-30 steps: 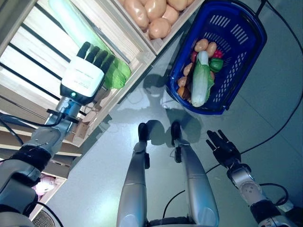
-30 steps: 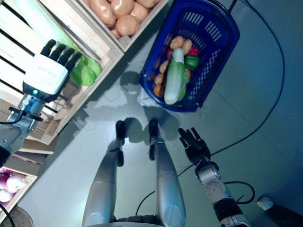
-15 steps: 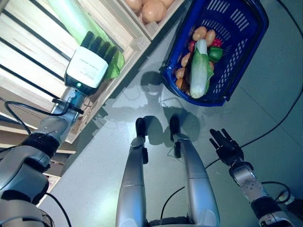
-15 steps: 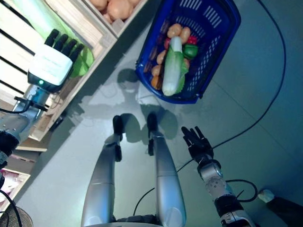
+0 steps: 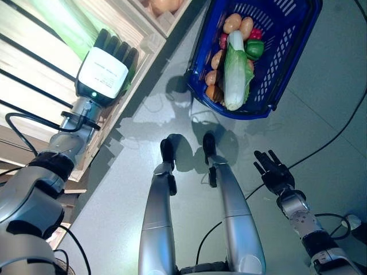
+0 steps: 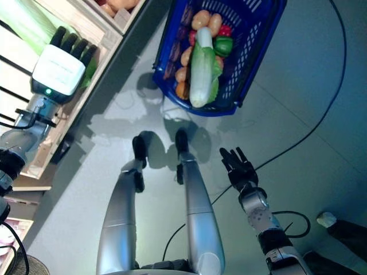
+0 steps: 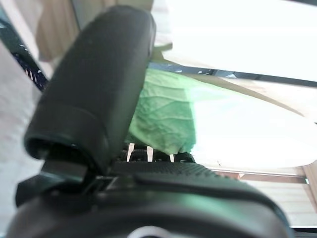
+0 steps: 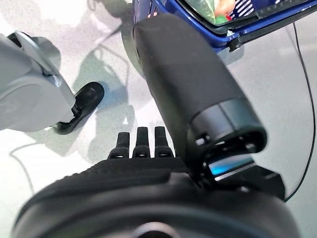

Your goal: Put vegetables into the basket

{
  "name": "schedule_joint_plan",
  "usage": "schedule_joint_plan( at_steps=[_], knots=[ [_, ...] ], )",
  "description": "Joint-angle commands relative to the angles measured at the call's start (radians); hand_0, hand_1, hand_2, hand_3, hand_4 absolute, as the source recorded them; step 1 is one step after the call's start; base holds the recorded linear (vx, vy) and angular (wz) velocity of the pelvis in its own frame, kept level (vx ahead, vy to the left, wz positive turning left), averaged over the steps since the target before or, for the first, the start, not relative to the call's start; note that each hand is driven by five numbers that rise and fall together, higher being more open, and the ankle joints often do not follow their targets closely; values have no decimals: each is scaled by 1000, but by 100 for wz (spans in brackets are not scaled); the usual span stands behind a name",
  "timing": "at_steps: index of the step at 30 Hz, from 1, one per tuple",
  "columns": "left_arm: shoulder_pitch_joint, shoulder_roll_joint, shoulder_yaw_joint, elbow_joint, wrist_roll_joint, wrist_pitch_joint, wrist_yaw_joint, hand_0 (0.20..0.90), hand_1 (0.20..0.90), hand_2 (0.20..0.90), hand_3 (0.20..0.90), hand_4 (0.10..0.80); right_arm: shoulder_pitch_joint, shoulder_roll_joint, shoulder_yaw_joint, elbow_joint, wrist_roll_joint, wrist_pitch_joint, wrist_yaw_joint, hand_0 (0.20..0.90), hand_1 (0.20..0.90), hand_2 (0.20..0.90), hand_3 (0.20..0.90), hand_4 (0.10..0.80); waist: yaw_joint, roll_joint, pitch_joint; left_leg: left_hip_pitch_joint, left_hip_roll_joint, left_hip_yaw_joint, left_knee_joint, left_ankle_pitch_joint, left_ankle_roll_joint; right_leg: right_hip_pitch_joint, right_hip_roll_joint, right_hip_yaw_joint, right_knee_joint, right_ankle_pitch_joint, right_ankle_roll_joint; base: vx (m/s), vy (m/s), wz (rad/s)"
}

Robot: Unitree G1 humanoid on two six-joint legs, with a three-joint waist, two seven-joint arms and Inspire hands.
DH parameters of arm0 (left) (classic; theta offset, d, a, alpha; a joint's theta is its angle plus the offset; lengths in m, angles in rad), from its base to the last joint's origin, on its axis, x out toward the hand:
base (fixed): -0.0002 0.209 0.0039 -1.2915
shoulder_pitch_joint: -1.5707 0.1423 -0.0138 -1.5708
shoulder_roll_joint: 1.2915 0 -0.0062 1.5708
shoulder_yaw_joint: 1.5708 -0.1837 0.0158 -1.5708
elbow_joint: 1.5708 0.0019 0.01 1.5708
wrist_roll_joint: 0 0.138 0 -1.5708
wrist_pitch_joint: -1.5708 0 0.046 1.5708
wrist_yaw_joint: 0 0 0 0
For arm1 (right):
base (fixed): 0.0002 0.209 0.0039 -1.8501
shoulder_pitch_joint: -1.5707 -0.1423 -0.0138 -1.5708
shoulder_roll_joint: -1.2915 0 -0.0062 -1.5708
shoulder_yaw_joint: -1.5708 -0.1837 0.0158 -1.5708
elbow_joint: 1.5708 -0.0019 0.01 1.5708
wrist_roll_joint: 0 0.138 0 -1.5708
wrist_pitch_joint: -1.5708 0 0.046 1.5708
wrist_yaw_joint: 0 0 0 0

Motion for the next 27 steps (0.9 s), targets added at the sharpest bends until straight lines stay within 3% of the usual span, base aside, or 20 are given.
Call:
schedule_joint_plan(
  at_steps=[1,2,3,14,27],
  knots=[
    [-105,9,42,23,-38,43,-16,578,578,578,578,585,54,-63,-19,-44,35,-50,39,900,900,900,900,800,-9,31,-2,-13,-15,26,-1,-15,40,39,-1,-6,-77,85,9,0,0,0],
    [-109,9,38,25,-40,41,-20,512,512,512,512,541,53,-63,-21,-43,35,-50,41,900,900,900,900,800,-10,32,-2,-12,-15,26,-4,-13,40,39,-1,-5,-81,88,9,0,0,0],
    [-117,8,31,30,-50,41,-37,300,300,300,300,400,51,-62,-25,-40,34,-49,41,900,900,900,900,800,-12,32,-2,-14,-15,27,-5,-10,39,38,-1,-4,-84,92,10,0,0,0],
    [-99,-8,25,61,-128,88,-96,300,300,300,300,400,55,-48,-35,-36,28,-53,45,900,900,900,900,800,-11,25,-2,18,-14,25,-25,-6,37,70,-3,-9,-105,95,13,-3,-9,-1],
    [-28,6,93,32,-209,28,-32,300,300,300,300,400,105,-20,-44,-76,-4,-51,42,900,900,900,900,800,-1,19,-2,146,-12,11,-108,29,25,194,-6,-25,-168,97,16,-1,-23,2]
  ],
)
